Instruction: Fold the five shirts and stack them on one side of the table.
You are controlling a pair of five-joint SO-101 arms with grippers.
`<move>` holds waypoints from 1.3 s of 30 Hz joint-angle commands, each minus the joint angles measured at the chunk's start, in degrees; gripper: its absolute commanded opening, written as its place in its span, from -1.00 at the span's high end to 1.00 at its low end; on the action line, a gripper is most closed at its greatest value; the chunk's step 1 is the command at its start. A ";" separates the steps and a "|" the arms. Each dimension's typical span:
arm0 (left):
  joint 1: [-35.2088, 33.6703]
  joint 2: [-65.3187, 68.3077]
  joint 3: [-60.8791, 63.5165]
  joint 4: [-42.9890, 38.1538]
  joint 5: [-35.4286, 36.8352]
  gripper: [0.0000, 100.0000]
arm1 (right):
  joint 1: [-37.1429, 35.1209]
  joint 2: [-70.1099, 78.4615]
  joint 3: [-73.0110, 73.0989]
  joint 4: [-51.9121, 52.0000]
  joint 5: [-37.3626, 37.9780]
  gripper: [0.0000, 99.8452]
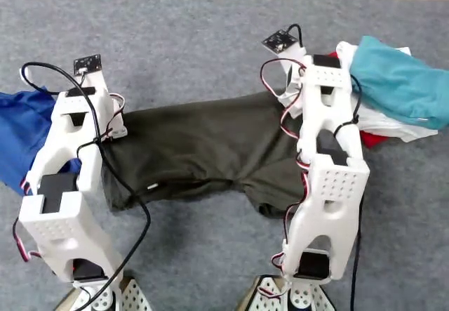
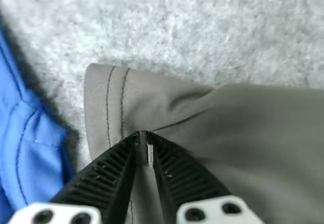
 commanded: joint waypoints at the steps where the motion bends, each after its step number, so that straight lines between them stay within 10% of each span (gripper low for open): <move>1: -0.62 -2.59 -5.63 5.63 -0.62 0.96 | -1.19 -6.37 -3.56 5.27 0.62 0.99; 9: 1.58 -15.25 -10.11 19.96 -4.22 0.96 | -2.68 -25.19 5.58 8.35 0.53 0.99; 17: 8.70 -34.59 12.04 19.52 -5.10 0.96 | -2.33 -39.34 23.60 2.90 0.26 0.99; 26: 12.66 -34.86 33.58 9.76 -5.27 0.96 | -0.66 -30.02 33.63 -11.69 0.35 0.99; 39: -0.35 -34.07 31.30 9.67 -16.09 0.96 | 3.12 -7.25 12.09 -2.64 1.76 0.99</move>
